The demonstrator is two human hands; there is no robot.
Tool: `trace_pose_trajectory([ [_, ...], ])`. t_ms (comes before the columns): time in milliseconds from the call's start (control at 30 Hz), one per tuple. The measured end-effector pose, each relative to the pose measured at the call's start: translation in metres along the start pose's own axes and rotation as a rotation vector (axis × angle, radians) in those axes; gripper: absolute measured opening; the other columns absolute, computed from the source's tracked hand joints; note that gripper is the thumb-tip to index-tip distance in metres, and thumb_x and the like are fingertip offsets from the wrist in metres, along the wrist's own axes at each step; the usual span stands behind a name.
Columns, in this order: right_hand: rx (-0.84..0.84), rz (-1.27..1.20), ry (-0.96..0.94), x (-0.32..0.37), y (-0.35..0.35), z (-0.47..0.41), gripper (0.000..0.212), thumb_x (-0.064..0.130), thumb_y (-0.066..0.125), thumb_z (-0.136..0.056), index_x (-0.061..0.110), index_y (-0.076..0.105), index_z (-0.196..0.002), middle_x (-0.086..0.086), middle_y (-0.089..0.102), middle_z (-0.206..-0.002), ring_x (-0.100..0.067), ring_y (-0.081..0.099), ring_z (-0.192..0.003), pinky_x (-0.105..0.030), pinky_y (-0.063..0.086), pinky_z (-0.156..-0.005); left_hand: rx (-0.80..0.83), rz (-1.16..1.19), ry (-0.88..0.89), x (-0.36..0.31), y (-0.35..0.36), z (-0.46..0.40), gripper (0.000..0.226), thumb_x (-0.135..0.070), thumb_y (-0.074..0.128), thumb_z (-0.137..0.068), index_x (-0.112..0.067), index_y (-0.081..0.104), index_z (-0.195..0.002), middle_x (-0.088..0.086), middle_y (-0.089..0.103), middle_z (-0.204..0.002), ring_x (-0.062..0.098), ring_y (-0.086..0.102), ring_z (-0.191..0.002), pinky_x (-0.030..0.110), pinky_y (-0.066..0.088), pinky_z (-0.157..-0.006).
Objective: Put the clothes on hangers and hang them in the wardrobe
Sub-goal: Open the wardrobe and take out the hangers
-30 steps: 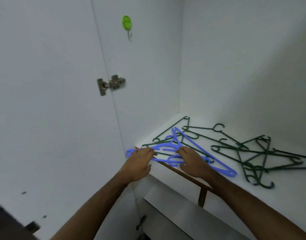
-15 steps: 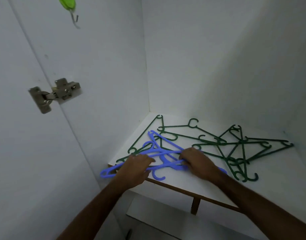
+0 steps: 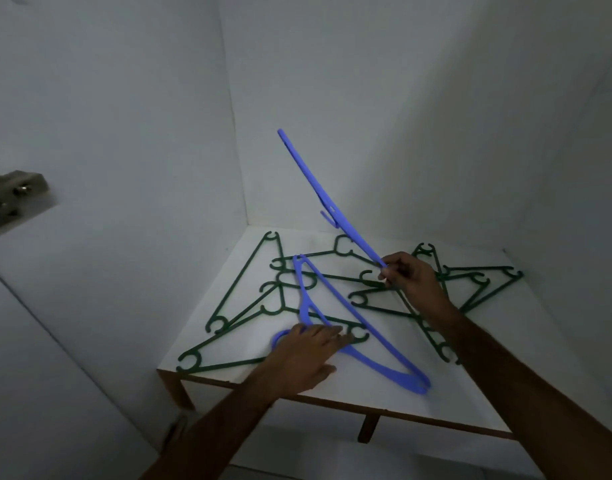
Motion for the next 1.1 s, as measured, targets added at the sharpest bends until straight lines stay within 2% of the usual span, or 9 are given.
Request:
trace_pose_trajectory([
  [167, 0.172, 0.085, -0.006, -0.004, -0.044, -0.011, 0.02, -0.007, 0.066, -0.091, 0.008, 0.068, -0.103, -0.004, 0.074, -0.082, -0.019, 0.072, -0.082, -0.026, 0.059, -0.079, -0.109, 0.1, 0.107, 0.023, 0.0, -0.013, 0.04, -0.022, 0.041, -0.094, -0.02, 0.057, -0.131, 0.005, 0.06, -0.135, 0.02, 0.053, -0.126, 0.045, 0.034, -0.116],
  [300, 0.306, 0.342, -0.055, -0.009, -0.066, -0.018, 0.02, 0.0, 0.076, -0.086, 0.018, 0.074, -0.096, -0.001, 0.075, -0.092, -0.02, 0.071, -0.086, -0.026, 0.056, -0.083, -0.113, 0.072, 0.033, 0.044, -0.012, -0.016, 0.026, -0.014, 0.06, -0.095, -0.02, 0.065, -0.12, 0.008, 0.054, -0.145, 0.022, 0.047, -0.137, 0.049, 0.036, -0.116],
  [400, 0.373, 0.431, -0.063, -0.017, -0.064, -0.022, 0.023, 0.004, 0.077, -0.086, 0.026, 0.074, -0.093, 0.005, 0.074, -0.086, -0.005, 0.068, -0.084, -0.014, 0.052, -0.079, -0.132, -0.051, -0.042, 0.046, -0.016, -0.013, 0.042, -0.012, 0.077, -0.084, -0.028, 0.065, -0.121, 0.005, 0.049, -0.151, 0.024, 0.045, -0.14, 0.05, 0.043, -0.112],
  [500, 0.401, 0.485, -0.098, -0.033, -0.052, -0.03, 0.023, 0.004, 0.076, -0.087, 0.025, 0.073, -0.096, 0.016, 0.07, -0.091, 0.008, 0.064, -0.084, -0.006, 0.045, -0.077, -0.131, -0.091, -0.091, 0.025, -0.017, 0.007, 0.054, -0.018, 0.081, -0.079, -0.03, 0.063, -0.128, 0.0, 0.054, -0.147, 0.02, 0.051, -0.135, 0.041, 0.042, -0.111],
  [600, 0.464, 0.587, -0.19, -0.052, -0.035, -0.042, 0.023, 0.004, 0.078, -0.085, 0.021, 0.075, -0.099, 0.006, 0.074, -0.095, -0.002, 0.068, -0.086, -0.011, 0.049, -0.084, -0.137, -0.145, 0.015, -0.003, -0.023, 0.039, 0.046, -0.027, 0.084, -0.071, -0.029, 0.068, -0.115, 0.001, 0.065, -0.132, 0.016, 0.061, -0.121, 0.035, 0.054, -0.098],
  [700, 0.588, 0.74, -0.37, -0.061, -0.016, -0.056, 0.017, 0.002, 0.077, -0.085, 0.011, 0.077, -0.099, -0.005, 0.074, -0.099, -0.018, 0.067, -0.091, -0.025, 0.051, -0.086, -0.176, -0.219, 0.045, -0.014, -0.027, 0.064, 0.033, -0.029, 0.072, -0.075, -0.028, 0.069, -0.108, 0.0, 0.066, -0.126, 0.018, 0.061, -0.117, 0.038, 0.054, -0.093],
  [800, 0.704, 0.902, -0.498, -0.052, 0.003, -0.075, 0.016, 0.001, 0.072, -0.088, 0.011, 0.074, -0.101, -0.005, 0.072, -0.105, -0.021, 0.063, -0.102, -0.03, 0.048, -0.092, -0.241, -0.304, 0.011, -0.016, -0.032, 0.077, 0.028, -0.03, 0.061, -0.081, -0.027, 0.065, -0.109, 0.002, 0.065, -0.125, 0.019, 0.058, -0.116, 0.038, 0.052, -0.089],
  [967, 0.783, 1.095, -0.589, -0.048, 0.029, -0.092, 0.035, 0.0, 0.07, -0.083, 0.016, 0.068, -0.114, -0.008, 0.061, -0.126, -0.026, 0.059, -0.115, -0.04, 0.051, -0.096, -0.238, -0.201, -0.352, 0.011, -0.039, 0.085, 0.047, -0.027, 0.07, -0.077, -0.023, 0.061, -0.123, 0.002, 0.063, -0.125, 0.019, 0.063, -0.111, 0.035, 0.052, -0.088],
  [1100, 1.022, 1.039, -0.69, -0.038, 0.056, -0.051, 0.07, -0.011, 0.061, -0.079, 0.017, 0.053, -0.142, -0.005, 0.043, -0.154, -0.02, 0.036, -0.144, -0.037, 0.031, -0.118, 0.022, 0.022, -0.622, 0.04, -0.018, 0.108, 0.077, -0.062, 0.024, -0.088, -0.021, 0.036, -0.152, 0.003, 0.044, -0.153, 0.021, 0.045, -0.138, 0.038, 0.035, -0.112],
])
Point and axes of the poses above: each hand's wrist, its own z-axis away from the middle knuckle, its own y-axis out of the palm, x = y × z, the point moved 2 cm from there along -z, towards the middle knuckle
